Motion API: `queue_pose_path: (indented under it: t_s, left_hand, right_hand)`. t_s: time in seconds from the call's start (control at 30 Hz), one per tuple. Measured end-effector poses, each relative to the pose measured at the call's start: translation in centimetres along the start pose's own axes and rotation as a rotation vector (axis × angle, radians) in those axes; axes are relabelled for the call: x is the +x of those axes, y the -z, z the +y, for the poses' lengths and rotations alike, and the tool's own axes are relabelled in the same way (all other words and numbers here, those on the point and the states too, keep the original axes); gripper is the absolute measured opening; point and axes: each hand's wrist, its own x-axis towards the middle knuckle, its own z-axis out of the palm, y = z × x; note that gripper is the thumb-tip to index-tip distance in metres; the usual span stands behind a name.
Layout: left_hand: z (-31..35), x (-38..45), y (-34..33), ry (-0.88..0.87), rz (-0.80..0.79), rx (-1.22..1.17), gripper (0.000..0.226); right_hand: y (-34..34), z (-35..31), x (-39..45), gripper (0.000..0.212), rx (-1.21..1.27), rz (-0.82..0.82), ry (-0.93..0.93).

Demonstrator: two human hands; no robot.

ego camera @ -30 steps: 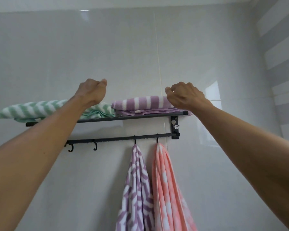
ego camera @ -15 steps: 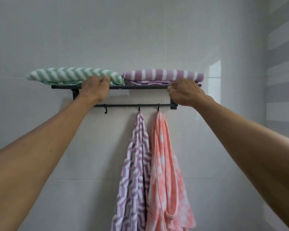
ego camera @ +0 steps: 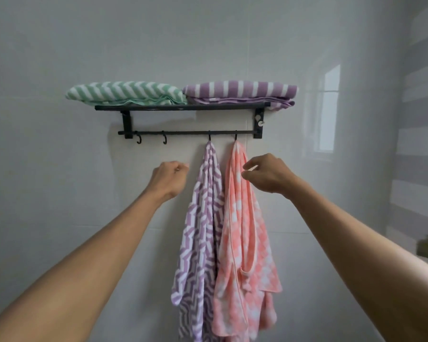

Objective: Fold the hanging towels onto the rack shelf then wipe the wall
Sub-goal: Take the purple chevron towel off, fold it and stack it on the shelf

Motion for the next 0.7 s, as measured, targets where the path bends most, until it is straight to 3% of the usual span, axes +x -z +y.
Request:
queue_pose_path:
  t_s: [0.3, 0.7]
  left_hand:
    - [-4.6, -0.6, -5.1, 0.123, -0.120, -0.041, 0.038]
    - [-10.0, 12.3, -11.1, 0.120, -0.185, -0.120, 0.051]
  right_hand:
    - [-6.6, 3.4, 0.9, 0.041, 0.055, -0.188, -0.092]
    - [-14.2, 4.2, 13.9, 0.027, 0.100, -0.125, -0.195]
